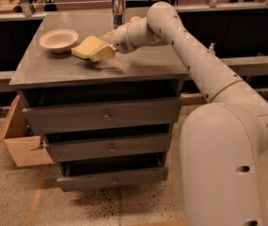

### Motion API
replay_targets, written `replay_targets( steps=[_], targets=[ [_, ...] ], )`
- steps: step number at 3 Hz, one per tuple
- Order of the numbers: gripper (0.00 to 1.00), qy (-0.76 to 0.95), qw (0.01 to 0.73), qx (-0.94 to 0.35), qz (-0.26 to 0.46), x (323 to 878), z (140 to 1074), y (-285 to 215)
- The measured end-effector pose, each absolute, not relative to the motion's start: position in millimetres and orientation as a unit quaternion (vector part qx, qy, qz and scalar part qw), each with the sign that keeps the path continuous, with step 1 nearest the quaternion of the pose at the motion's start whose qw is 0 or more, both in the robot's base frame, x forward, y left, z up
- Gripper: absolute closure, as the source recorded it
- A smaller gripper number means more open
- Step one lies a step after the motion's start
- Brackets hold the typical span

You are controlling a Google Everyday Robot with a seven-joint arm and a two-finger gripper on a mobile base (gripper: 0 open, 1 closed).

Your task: Move sponge near paper bowl

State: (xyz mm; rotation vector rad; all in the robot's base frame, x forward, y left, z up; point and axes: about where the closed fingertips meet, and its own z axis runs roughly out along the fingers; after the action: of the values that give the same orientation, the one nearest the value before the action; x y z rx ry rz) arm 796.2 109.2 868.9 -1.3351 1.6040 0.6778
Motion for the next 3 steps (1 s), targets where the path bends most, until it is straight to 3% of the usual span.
replay_targets(
  steps=[1,2,3],
  targets=[
    [0.83,0.654,0.456,-0.544,0.263,806,866,126],
    [0.52,0.660,0.453,-0.542,0.254,814,859,136],
    [0.29,0.663,0.452,-0.541,0.252,816,857,138]
  ],
)
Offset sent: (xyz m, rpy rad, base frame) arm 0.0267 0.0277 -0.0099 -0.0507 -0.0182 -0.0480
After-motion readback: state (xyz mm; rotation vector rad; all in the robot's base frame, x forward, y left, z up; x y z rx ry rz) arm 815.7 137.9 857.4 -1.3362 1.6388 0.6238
